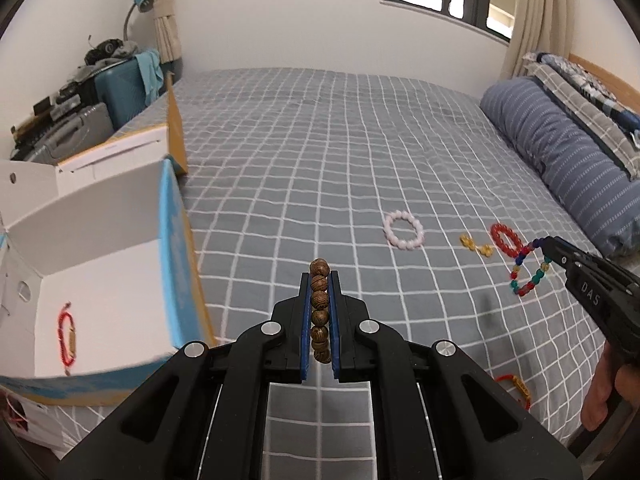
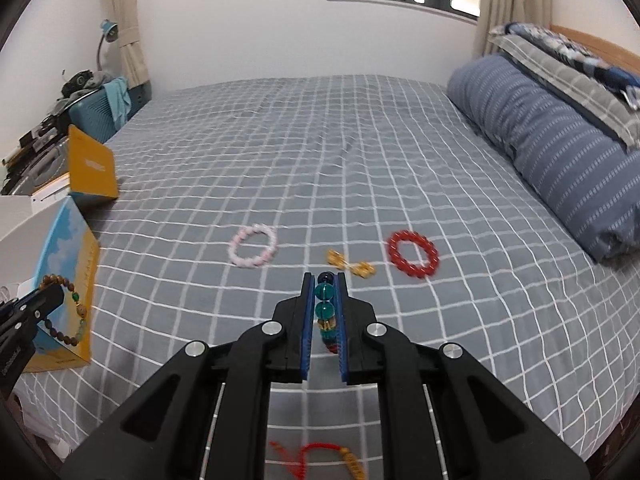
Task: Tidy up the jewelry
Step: 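Carry the wooden and multicolour bead bracelets with both tools into the box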
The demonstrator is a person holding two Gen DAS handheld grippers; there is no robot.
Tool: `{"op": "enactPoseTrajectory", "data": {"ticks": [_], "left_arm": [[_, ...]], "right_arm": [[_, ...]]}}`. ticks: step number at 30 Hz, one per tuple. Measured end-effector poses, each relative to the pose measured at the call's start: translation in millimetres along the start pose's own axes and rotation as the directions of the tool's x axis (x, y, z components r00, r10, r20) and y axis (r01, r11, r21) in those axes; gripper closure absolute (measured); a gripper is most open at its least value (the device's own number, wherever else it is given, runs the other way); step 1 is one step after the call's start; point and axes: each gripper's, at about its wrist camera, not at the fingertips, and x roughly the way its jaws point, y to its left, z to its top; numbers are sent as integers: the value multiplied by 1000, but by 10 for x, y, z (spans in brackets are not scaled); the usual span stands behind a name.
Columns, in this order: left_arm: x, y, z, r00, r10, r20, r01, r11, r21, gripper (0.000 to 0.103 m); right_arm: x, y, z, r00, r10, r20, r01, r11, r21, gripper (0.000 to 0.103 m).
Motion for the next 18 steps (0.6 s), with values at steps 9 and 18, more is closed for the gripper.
{"op": "enactPoseTrajectory", "data": {"ticks": [9,18], "left_arm": [[-279,463,254,996,70,49,-68,997,-37,96],[-557,1134,321,985,157,71,-149,983,-106,96]], "right_arm": [[-92,642,249,998,63,12,-62,996,-59,94],[-271,1428,411,989,147,29,-142,981,-129,94]]}}
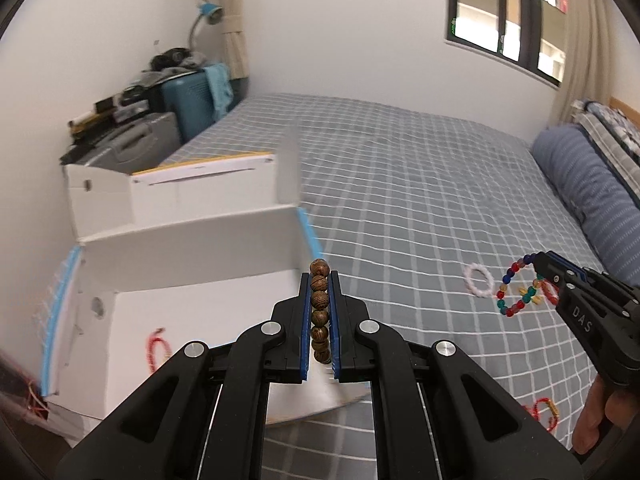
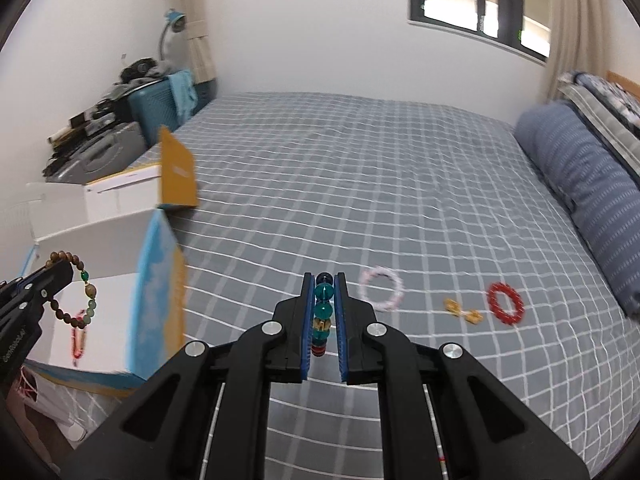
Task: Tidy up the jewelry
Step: 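Carry the wooden and multicolour bead bracelets with both tools into the box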
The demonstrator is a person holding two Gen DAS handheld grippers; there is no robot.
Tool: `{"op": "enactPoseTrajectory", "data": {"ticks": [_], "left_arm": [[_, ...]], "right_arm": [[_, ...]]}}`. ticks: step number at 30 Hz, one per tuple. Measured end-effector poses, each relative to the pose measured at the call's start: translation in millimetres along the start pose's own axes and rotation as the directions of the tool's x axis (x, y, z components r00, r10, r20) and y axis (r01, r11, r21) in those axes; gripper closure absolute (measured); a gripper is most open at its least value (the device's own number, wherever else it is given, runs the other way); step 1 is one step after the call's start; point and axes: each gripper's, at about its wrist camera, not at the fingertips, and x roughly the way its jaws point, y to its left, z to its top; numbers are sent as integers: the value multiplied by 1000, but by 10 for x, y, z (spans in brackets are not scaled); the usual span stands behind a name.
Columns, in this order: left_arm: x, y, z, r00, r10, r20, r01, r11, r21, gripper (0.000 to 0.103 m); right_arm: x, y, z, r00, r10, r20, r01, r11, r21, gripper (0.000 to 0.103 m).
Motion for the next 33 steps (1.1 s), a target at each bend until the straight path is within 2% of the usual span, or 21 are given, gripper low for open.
{"op": "enactPoseTrajectory", "data": {"ticks": [11,19,27,33], "left_arm": [[-47,1027,-22,991,131,-19,-133,987,-94,96],[71,1587,-219,979,191,-74,-199,970,-137,96],[321,1840,-502,971,191,-144,-213,963,-163,96],[451,1926,-596,964,195,-181,-224,961,-164,96]], "right_arm": [[-57,1163,184,989,145,14,-143,985,-98,94],[159,1884,41,973,226,-42,-230,963,-140,94],[505,2228,-276,960,243,-137,-262,955,-140,94],[688,2293,-397,963,200,-181,-227,963,-146,94]]}}
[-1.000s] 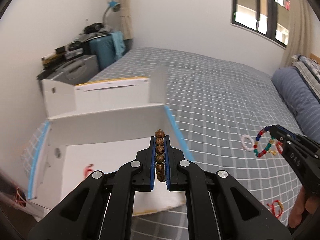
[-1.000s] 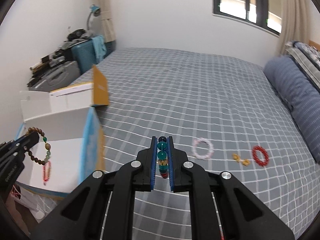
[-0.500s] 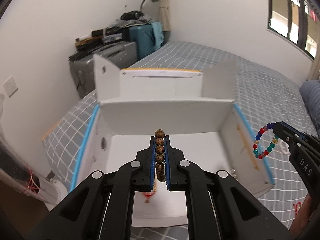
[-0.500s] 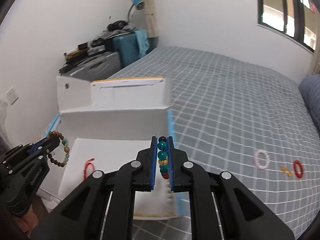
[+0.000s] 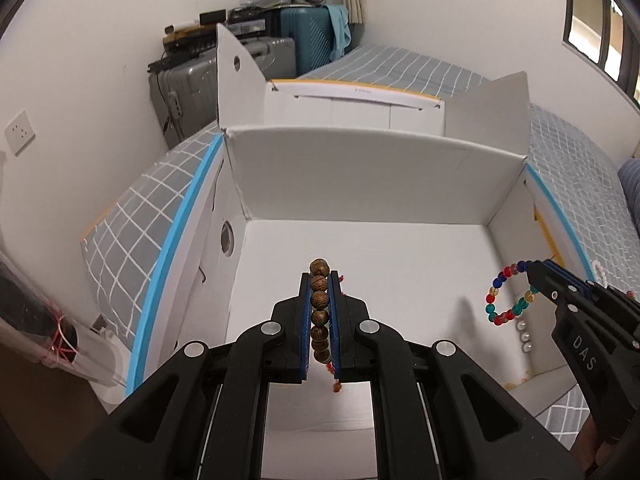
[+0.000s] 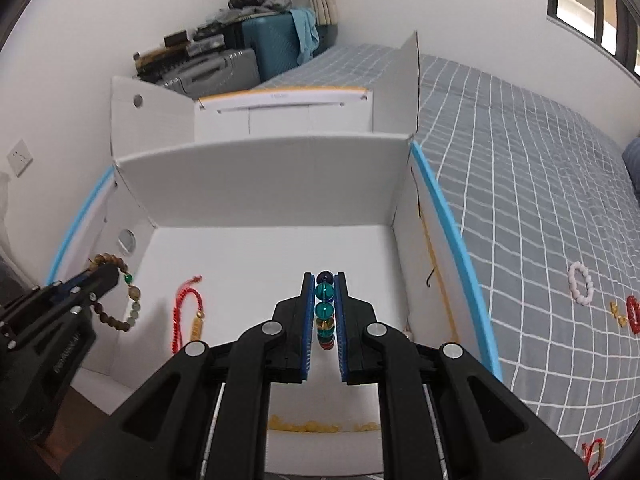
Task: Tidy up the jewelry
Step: 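Carry the wooden and multicolour bead bracelets with both tools into the box, then open both tools to release the bracelets inside the box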
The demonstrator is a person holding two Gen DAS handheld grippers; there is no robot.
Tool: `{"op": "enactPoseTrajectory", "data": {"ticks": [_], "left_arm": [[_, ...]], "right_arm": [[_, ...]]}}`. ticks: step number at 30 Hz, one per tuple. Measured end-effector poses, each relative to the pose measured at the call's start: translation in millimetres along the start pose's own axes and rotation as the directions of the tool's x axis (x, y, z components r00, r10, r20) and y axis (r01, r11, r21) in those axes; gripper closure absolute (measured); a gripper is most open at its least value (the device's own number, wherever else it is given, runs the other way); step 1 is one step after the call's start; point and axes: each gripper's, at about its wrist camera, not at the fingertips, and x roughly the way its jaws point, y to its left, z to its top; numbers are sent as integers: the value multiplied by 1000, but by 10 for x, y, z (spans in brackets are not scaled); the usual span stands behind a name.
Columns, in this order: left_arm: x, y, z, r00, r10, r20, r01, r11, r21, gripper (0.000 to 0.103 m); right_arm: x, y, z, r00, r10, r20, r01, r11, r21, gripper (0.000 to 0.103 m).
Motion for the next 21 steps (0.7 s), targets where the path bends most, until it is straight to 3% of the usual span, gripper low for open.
{"op": "enactPoseTrajectory", "data": {"ticks": [13,15,16,19,20,21], "left_arm": [[82,40,-48,1000,12,-25,-12,1000,-14,94],[44,50,-40,1000,12,-19,-13,1000,-18,92],[27,51,-40,1000,11,-16,-11,1000,-19,91],[-88,14,-40,1000,13,9,-13,1000,-14,71],[-117,8,-43,1000,12,16,-12,1000,-19,53],[-159,1,-43,1000,10,28,-9,1000,-27,46]], "right_arm": [[-11,15,-14,1000,-11,-4,11,1000,-9,92],[-84,10,-1,1000,-8,13,8,1000,-11,86],[-114,10,6,1000,-7,21,7,1000,-11,76],[-270,-72,29,998,-19,61,19,1000,-1,56],[-325,-117,41,997,-22,74,22,1000,4,49],[-377,-164,51,996,-28,86,28,1000,8,44]]}}
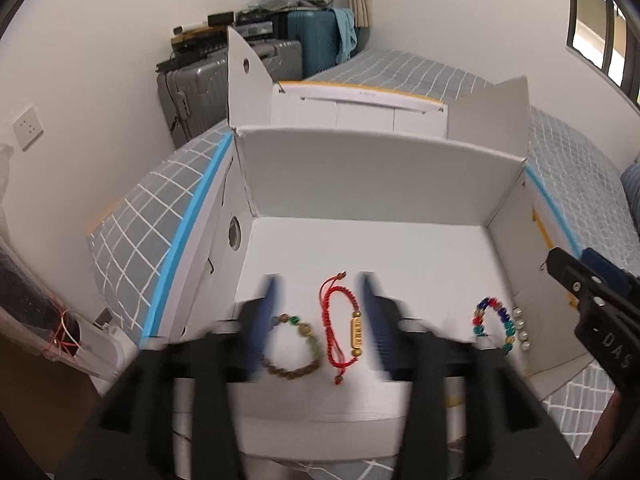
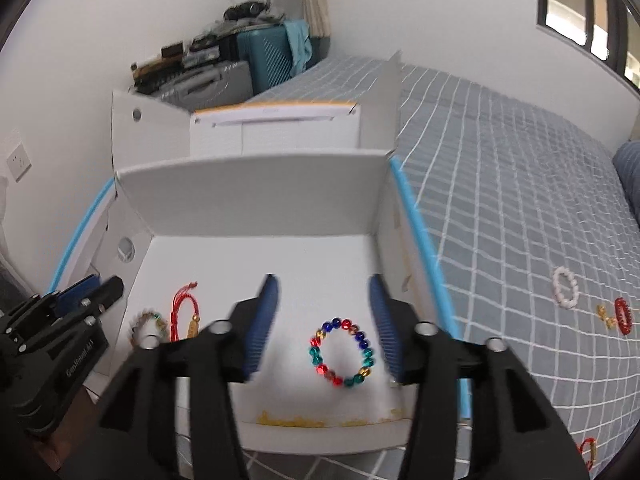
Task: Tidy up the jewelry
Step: 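Open both tools to release the bracelets inside the box, then move both tools back toward the red bead bracelet and red cord bracelet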
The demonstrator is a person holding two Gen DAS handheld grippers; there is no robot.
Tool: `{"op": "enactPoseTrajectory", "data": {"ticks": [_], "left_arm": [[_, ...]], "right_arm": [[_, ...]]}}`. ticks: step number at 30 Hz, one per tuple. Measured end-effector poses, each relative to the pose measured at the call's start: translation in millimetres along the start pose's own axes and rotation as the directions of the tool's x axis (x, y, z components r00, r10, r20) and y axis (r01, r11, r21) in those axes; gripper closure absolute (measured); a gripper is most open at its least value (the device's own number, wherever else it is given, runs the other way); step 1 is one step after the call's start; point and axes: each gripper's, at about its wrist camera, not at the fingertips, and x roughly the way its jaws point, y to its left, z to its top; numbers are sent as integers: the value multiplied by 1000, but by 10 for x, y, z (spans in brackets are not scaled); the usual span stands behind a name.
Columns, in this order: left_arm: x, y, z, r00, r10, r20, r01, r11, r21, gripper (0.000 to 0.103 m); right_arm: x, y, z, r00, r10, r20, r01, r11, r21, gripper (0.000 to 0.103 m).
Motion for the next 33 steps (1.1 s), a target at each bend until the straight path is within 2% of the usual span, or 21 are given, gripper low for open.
{"op": "enactPoseTrajectory", "data": {"ticks": [2,5,7,12,19,25,33], "left_arm": [[-111,-42,0,1000,-3,28,3,1000,-5,33],[-258,-183,-3,998,-12,56,12,1000,7,20],[-352,-310,-3,997,-28,69,27,999,19,16],[-528,-685,-15,993,-74,87,69,996,50,7],[-695,-1482,-169,985,-151,81,141,983,116,6],[-743,-2266,-500,968,-250,21,240,949,202,6],[-730,-3080,-1007,945,-323,-57,326,906,270,6]], "right_arm": [[-110,-127,42,999,-25,31,25,1000,7,27],[-263,-363,62,994,-80,69,80,997,6,13],[-356,-603,59,989,-124,86,123,992,10,10],[-476,-1228,35,981,-179,75,175,983,56,9],[-599,-2226,-103,958,-281,49,275,956,103,9],[-613,-3059,-267,923,-384,-1,381,916,126,9],[-546,-4065,-585,906,-416,-81,424,881,211,9]]}}
